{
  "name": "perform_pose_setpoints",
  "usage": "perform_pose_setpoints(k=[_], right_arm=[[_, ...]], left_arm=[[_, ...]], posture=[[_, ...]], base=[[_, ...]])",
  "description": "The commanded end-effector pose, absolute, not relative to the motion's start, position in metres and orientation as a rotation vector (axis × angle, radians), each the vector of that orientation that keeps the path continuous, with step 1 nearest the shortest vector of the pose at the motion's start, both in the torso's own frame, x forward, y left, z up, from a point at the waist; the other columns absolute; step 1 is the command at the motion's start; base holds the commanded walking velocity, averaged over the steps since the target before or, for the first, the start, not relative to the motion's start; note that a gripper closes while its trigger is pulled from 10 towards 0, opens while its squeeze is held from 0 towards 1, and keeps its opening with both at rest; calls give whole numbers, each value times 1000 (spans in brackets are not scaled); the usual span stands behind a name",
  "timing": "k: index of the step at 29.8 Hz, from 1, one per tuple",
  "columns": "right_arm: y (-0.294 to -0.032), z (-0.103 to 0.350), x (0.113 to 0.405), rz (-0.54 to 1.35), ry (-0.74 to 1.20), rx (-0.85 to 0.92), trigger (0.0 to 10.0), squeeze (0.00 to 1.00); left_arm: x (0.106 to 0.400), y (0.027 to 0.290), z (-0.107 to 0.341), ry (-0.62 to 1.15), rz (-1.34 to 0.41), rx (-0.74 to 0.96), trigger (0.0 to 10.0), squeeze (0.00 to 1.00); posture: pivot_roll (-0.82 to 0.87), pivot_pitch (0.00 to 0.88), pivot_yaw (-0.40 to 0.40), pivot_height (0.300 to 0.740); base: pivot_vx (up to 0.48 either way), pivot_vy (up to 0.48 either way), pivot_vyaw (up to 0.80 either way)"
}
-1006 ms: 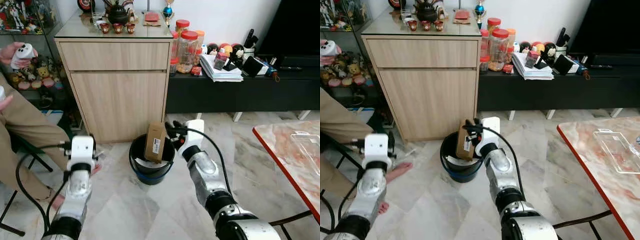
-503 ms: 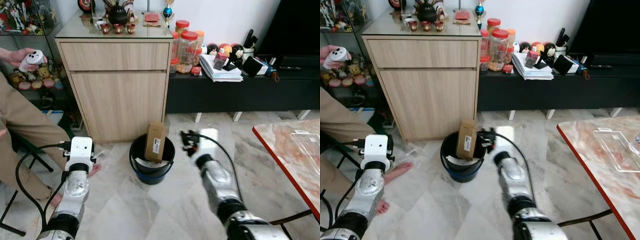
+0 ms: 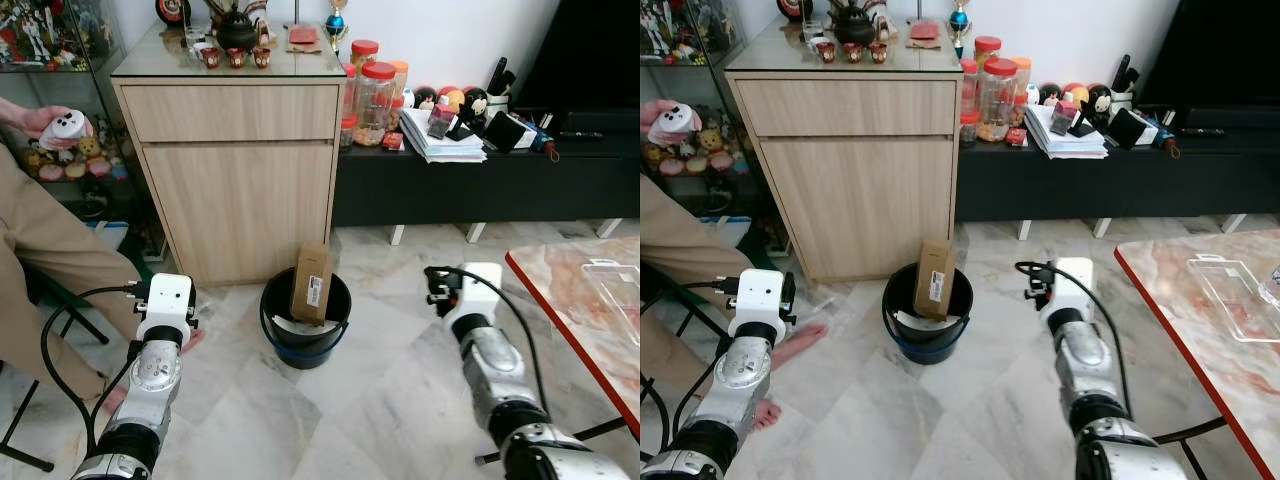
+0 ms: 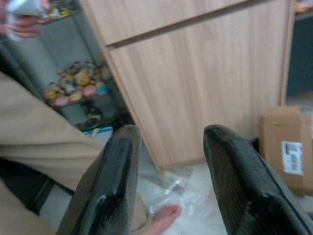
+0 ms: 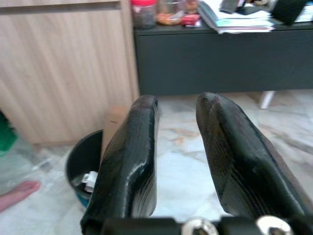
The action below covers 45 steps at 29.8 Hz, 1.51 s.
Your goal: Picking trash to rubbish bin
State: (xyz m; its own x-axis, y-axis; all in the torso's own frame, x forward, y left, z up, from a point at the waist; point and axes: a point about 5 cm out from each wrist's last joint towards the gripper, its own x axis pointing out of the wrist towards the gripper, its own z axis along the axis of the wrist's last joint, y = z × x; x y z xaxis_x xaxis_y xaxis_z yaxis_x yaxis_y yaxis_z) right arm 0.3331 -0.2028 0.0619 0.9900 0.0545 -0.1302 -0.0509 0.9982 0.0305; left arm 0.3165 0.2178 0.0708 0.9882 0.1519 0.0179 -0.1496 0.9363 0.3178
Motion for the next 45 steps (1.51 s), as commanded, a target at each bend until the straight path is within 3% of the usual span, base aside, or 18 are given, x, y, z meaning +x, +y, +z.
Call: perform_pose_setpoints(k=[1, 5, 10, 18, 28, 45], right_arm=[[-209, 56, 329, 57, 165, 9, 10000, 0], [-229, 63, 327, 7, 131, 2, 10000, 0], [-229, 70, 329, 5, 82, 6, 10000, 0], [-237, 72, 327, -27, 61, -11, 10000, 0], [-225, 69, 328, -17, 62, 10, 10000, 0], [-215, 75, 334, 13, 35, 15, 10000, 0]], left_arm=[[318, 214, 71, 5, 109, 348, 10000, 0], [315, 240, 76, 6, 150, 389, 10000, 0], [310, 256, 80, -3, 188, 388, 10000, 0], [307, 256, 78, 0, 142, 419, 10000, 0], [308, 253, 78, -12, 180, 389, 10000, 0], [302, 257, 82, -45, 214, 411, 10000, 0]], posture=[[-19, 0, -60, 740], [-14, 0, -55, 740], [-13, 0, -49, 740], [-18, 0, -45, 740], [-3, 0, -44, 740], [-1, 0, -50, 740]], base=[[0, 0, 0], [0, 0, 0], [0, 0, 0], [0, 0, 0], [0, 0, 0], [0, 0, -800]])
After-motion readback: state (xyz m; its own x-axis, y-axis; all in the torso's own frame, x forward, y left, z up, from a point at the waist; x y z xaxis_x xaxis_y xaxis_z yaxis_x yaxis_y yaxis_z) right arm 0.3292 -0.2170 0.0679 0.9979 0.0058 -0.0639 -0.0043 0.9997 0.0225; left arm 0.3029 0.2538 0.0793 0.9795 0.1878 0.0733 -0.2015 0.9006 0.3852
